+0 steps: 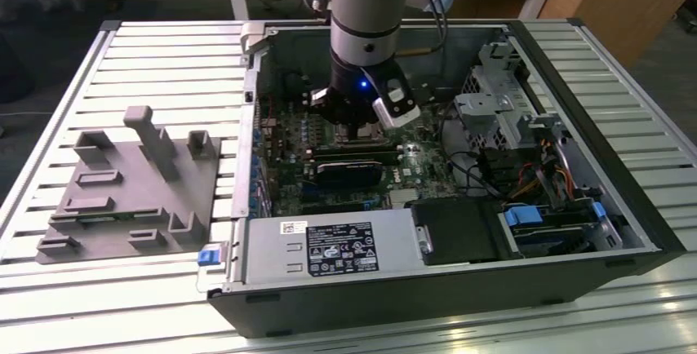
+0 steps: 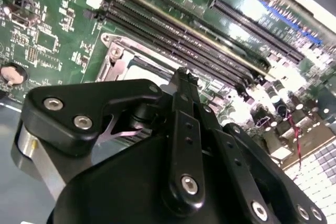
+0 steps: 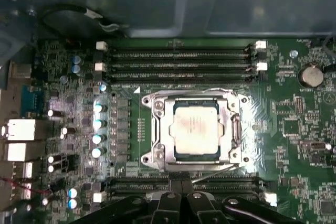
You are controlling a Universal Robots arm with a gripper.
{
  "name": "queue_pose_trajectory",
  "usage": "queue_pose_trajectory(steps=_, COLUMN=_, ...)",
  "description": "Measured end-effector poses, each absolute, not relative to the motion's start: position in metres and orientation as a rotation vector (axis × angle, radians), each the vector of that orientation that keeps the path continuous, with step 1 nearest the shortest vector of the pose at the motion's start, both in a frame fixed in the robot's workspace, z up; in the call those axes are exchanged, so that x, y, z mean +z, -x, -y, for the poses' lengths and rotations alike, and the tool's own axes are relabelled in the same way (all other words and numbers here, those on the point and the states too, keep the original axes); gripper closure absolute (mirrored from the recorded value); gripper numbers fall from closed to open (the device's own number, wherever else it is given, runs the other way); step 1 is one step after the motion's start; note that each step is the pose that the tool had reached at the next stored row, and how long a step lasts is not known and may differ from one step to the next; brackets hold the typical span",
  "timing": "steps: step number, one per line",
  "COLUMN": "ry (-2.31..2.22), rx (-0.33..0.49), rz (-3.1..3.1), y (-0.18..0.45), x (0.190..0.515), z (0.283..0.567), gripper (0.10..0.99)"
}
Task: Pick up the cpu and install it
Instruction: 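Install the second cpu locking lever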
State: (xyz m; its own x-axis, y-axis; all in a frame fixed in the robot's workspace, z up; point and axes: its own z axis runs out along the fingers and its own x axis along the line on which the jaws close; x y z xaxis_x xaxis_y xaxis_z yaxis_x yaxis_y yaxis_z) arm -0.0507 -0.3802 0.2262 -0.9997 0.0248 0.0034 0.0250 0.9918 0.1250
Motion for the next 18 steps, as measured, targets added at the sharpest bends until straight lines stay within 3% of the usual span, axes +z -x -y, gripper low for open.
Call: queue_pose_trajectory(steps=18, ry=0.039, rx=-0.245, rz=3.129, y=0.060, x=0.209, z=0.384, gripper=0.980)
